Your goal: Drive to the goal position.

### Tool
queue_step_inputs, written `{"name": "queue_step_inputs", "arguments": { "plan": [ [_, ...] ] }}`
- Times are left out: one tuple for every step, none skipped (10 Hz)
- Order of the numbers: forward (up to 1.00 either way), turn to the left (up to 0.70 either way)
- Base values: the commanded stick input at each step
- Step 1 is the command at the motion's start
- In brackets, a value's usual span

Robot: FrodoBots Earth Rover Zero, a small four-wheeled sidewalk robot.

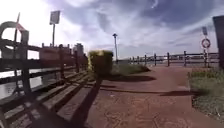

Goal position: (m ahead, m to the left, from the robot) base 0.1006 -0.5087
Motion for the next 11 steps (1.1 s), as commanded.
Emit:
{"name": "queue_step_inputs", "arguments": {
  "plan": [
    [0.85, -0.04],
    [0.85, -0.04],
    [0.85, -0.04],
    [0.85, -0.04],
    [0.85, -0.04],
    [0.85, -0.04],
    [0.85, -0.04],
    [0.85, -0.04],
    [0.85, -0.04],
    [0.85, -0.04],
    [0.85, -0.04]
  ]
}}
